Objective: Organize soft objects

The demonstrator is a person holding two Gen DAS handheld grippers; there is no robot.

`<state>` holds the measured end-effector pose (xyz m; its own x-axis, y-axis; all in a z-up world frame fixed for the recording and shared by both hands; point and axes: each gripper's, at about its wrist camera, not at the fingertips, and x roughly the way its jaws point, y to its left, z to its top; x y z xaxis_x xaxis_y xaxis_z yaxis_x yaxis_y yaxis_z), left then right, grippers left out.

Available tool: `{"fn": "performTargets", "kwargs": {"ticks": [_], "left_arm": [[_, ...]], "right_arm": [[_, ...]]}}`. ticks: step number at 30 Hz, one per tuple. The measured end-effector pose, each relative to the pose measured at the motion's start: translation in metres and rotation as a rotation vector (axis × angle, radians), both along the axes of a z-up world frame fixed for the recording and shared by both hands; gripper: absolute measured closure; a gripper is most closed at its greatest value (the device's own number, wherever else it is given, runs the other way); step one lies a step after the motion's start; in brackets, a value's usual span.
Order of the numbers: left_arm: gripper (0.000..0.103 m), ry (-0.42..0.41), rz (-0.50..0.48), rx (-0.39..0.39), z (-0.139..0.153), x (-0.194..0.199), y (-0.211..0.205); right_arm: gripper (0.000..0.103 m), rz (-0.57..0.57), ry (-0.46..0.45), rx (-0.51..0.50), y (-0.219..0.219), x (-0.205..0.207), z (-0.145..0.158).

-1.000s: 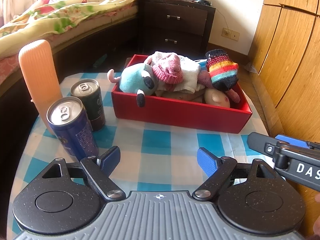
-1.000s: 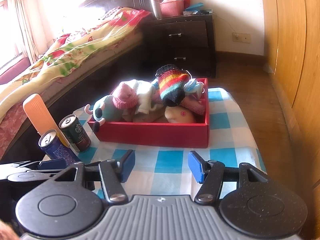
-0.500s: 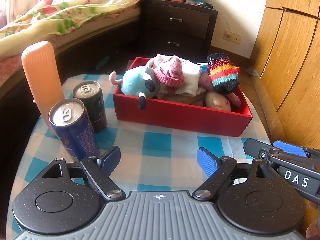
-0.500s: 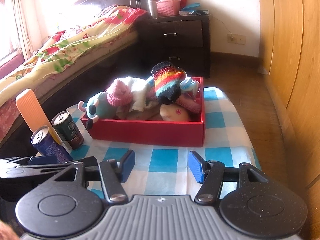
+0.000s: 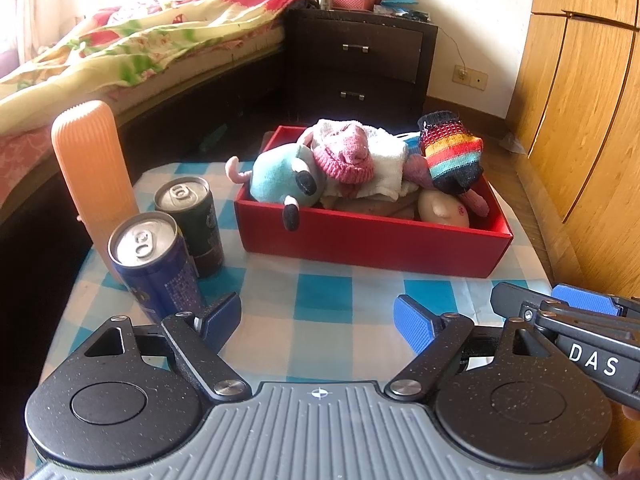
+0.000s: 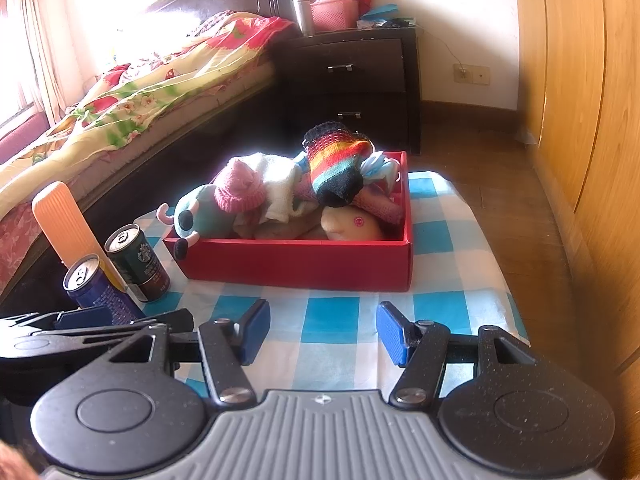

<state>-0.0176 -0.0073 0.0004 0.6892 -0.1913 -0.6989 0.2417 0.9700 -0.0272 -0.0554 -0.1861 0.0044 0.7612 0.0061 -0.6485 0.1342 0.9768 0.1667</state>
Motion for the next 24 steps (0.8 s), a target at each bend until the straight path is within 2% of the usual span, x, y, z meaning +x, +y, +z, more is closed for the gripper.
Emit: {"fn": "performTargets", "kwargs": {"ticks": [18, 22, 24], "left_arm": [[0.022, -0.002, -0.013, 0.000, 0.002, 0.000, 0.000], [0.021, 0.028, -0.014, -0.075, 0.001, 0.002, 0.006], [0.017, 0.043, -0.014, -0.115, 0.001, 0.004, 0.010]], "right_arm": [[0.066, -0.004, -0.005, 0.007, 0.001, -0.001, 0.001], [0.066, -0.011, -0.016, 0.017, 0.000, -0.002, 0.002], [0.066, -0.017, -0.032, 0.039, -0.004, -0.004, 0.004]]}}
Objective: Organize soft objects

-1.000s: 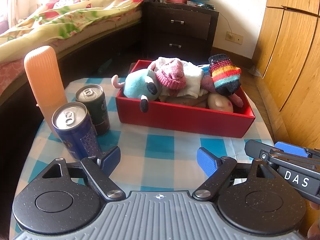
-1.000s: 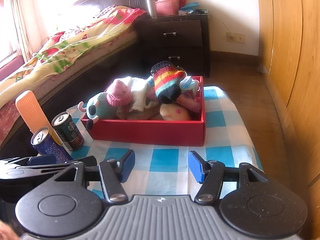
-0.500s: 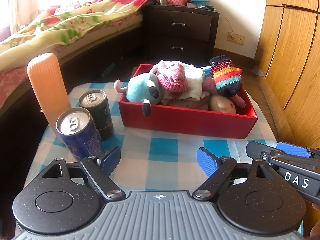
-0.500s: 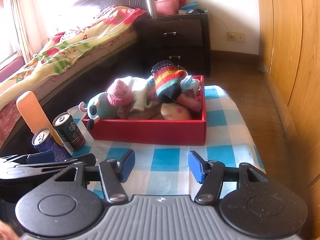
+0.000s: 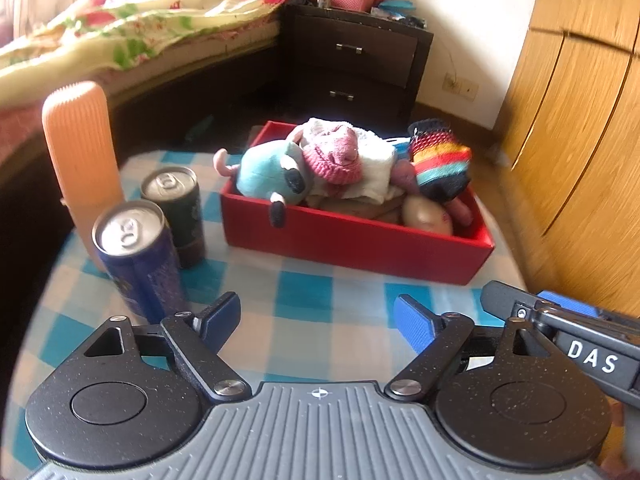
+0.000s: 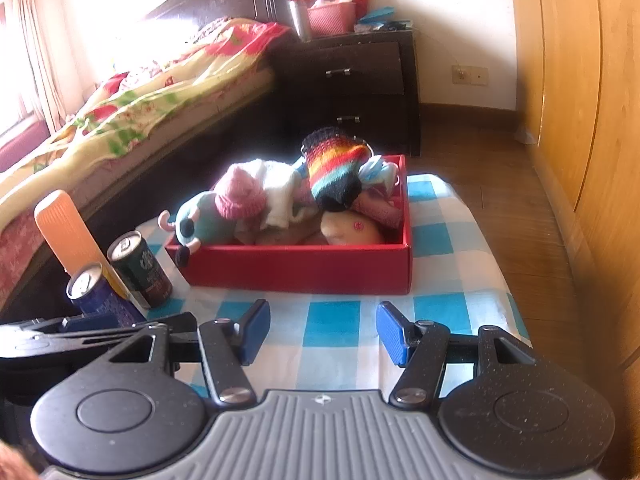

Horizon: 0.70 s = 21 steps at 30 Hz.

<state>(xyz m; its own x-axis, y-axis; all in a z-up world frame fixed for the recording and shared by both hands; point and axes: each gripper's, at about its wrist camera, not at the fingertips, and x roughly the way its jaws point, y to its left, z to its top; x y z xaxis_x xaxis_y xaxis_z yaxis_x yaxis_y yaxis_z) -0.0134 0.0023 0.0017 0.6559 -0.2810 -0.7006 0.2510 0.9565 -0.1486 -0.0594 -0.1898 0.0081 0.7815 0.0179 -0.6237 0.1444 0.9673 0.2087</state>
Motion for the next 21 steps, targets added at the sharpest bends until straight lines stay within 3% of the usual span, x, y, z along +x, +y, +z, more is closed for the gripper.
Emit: {"fn": "performTargets", "kwargs": {"ticks": [2, 11, 18, 21], "left_arm": [[0.005, -0.012, 0.002, 0.001, 0.002, 0.002, 0.002], [0.006, -0.030, 0.010, -0.094, 0.014, 0.003, 0.016], [0.005, -0.005, 0.004, -0.202, 0.016, 0.006, 0.028], [0.005, -0.014, 0.008, -0.194, 0.016, 0.006, 0.026]], "right_arm": [[0.066, -0.011, -0.021, 0.040, -0.005, -0.002, 0.003], [0.066, -0.112, -0.062, 0.124, -0.027, -0.004, 0.008], [0.066, -0.099, -0.046, 0.122, -0.025, -0.002, 0.005], [0.066, -0.099, -0.042, 0.121, -0.025, -0.002, 0.004]]}}
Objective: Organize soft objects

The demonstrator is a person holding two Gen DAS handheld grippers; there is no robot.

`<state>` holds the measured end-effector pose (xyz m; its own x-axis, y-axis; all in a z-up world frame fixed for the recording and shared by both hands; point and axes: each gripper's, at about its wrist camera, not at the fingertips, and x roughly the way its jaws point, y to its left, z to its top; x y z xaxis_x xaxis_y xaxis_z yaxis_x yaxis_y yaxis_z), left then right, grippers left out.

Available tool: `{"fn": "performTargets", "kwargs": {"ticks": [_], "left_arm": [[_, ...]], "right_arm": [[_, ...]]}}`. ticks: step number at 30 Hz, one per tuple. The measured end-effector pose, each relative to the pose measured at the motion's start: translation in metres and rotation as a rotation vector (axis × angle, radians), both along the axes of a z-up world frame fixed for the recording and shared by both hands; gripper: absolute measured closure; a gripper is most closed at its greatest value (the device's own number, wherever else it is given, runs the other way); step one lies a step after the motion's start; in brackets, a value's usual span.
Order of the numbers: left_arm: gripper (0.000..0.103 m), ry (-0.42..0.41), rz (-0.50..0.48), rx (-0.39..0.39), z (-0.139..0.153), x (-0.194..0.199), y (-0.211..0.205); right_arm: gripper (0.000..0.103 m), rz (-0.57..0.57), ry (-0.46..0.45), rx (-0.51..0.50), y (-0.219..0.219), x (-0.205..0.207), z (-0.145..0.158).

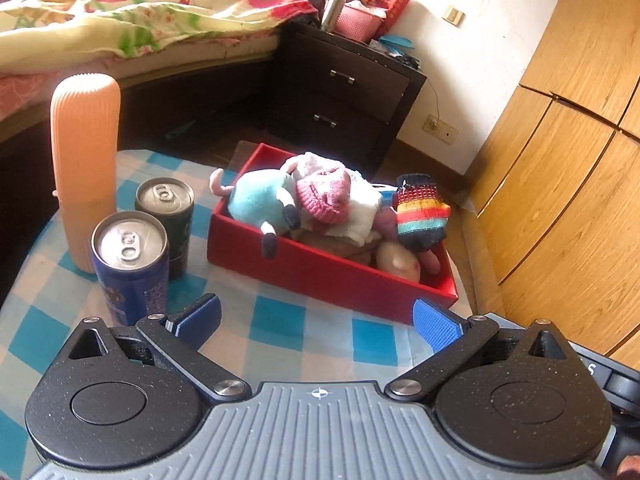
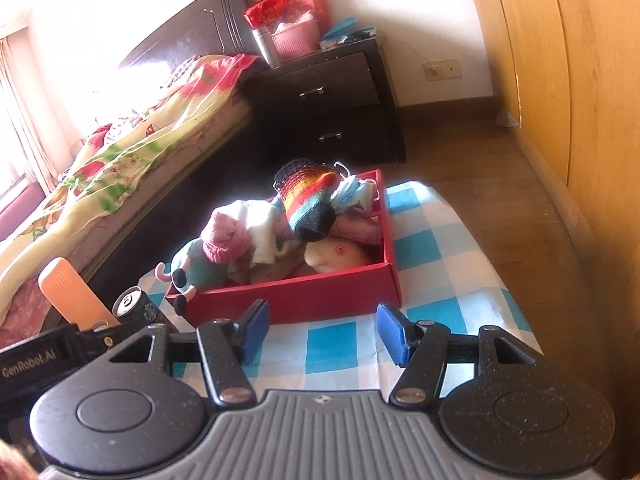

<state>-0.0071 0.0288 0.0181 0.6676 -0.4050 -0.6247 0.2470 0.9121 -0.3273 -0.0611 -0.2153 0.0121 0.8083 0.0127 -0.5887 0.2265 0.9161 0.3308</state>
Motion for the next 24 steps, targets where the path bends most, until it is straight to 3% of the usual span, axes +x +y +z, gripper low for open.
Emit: {"fn": "performTargets", "kwargs": {"ticks": [11, 24], "left_arm": [[0.005, 0.022, 0.027, 0.033, -0.005, 0.000, 0.001], [0.005, -0.016, 0.027, 0.093, -0.006, -0.003, -0.005]], "right_arm": [[0.065, -0.002, 0.029, 0.012, 0.000, 0.003, -0.006], [0.061, 0.012, 0.077, 0.010, 0.002, 0.006, -0.014]]}}
